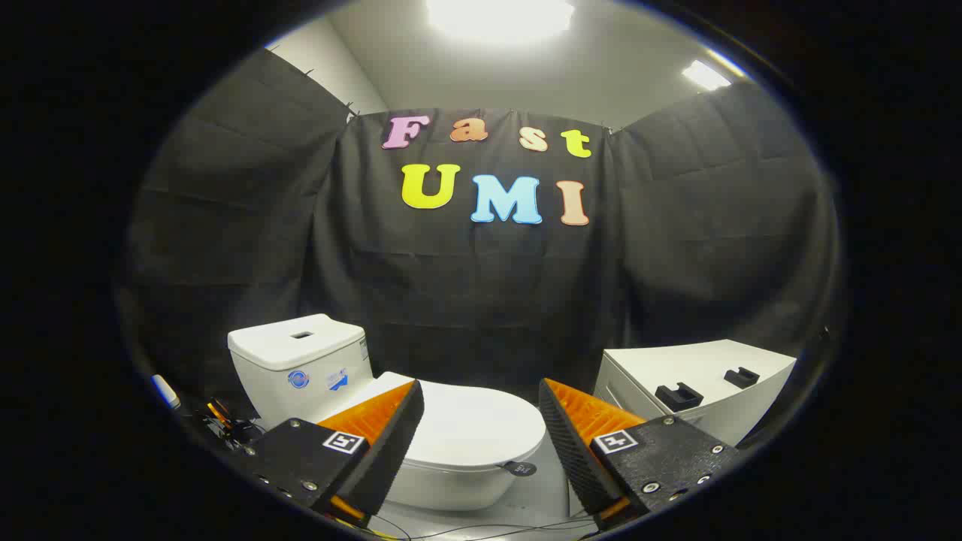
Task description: Open the toilet lid.
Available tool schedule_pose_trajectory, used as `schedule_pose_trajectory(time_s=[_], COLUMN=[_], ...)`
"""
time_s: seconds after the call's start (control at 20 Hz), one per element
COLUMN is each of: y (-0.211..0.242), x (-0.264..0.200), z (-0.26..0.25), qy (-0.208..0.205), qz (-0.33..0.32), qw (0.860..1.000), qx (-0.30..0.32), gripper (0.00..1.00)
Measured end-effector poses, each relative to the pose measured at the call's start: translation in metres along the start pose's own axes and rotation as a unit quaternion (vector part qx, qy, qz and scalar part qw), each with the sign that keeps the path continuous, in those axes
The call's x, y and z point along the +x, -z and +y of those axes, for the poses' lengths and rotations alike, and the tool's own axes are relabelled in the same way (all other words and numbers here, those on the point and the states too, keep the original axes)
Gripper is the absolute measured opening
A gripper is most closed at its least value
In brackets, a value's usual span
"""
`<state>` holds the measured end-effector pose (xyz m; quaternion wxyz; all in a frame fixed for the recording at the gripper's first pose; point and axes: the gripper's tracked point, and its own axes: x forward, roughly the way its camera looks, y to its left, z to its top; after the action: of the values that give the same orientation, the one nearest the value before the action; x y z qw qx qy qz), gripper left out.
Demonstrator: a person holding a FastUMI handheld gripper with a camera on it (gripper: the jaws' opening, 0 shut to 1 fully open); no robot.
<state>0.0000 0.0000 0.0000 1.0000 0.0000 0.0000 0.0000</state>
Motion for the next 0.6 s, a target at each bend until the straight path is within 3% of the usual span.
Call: schedule_pose_trajectory(time_s=[0.6], y=[0.0028], x=[0.0005], z=[-0.0088], qy=[0.010], qz=[0.002], qw=[1.000], qx=[0.007], gripper=[0.95])
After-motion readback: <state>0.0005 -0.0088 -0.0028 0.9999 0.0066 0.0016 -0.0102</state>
